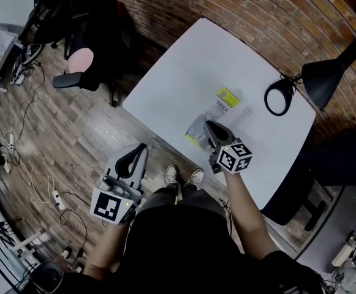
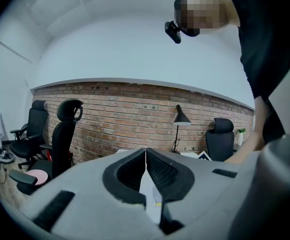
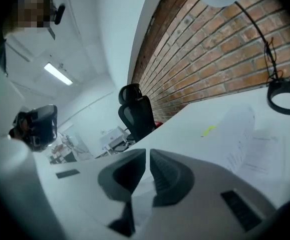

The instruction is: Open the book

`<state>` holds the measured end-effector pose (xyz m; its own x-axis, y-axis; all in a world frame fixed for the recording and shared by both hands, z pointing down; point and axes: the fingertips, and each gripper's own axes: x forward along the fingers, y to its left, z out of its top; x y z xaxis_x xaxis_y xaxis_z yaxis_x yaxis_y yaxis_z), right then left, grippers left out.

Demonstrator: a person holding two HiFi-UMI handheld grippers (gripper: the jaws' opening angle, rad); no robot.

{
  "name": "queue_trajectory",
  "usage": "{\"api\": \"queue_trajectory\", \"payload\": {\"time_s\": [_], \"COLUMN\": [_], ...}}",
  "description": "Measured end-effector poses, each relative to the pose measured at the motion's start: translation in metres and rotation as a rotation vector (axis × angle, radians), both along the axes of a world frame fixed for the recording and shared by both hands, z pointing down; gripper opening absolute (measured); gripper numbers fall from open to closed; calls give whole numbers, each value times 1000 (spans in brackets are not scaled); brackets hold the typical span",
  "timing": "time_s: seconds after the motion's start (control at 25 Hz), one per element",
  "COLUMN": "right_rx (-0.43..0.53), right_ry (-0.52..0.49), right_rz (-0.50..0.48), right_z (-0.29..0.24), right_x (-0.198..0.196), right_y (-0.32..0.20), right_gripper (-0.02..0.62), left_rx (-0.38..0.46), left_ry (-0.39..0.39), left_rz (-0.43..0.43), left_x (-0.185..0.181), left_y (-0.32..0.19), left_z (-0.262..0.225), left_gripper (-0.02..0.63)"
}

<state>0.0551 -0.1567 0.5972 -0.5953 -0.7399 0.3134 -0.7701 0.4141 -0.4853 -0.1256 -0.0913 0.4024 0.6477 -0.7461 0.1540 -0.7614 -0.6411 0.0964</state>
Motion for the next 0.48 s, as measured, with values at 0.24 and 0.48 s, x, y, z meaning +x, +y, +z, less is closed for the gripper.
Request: {"api": "queue_trajectory", "payload": {"time_s": [0.24,0.48], "right_rx": [98,125], "right_ry": [18,3], "right_rz": [-142,-205], "right_z": [-24,-34], "right_x": [-39,-65], "right_y": [-22,-35], "right_gripper": [23,23], "left_rx": [-41,-26], "left_ry": [-14,-13], "left_rz": [-26,-47], "left_x": [-8,-13], "left_y": [-2,-8], "left_z": [12,8], "left_gripper": [28,28]}}
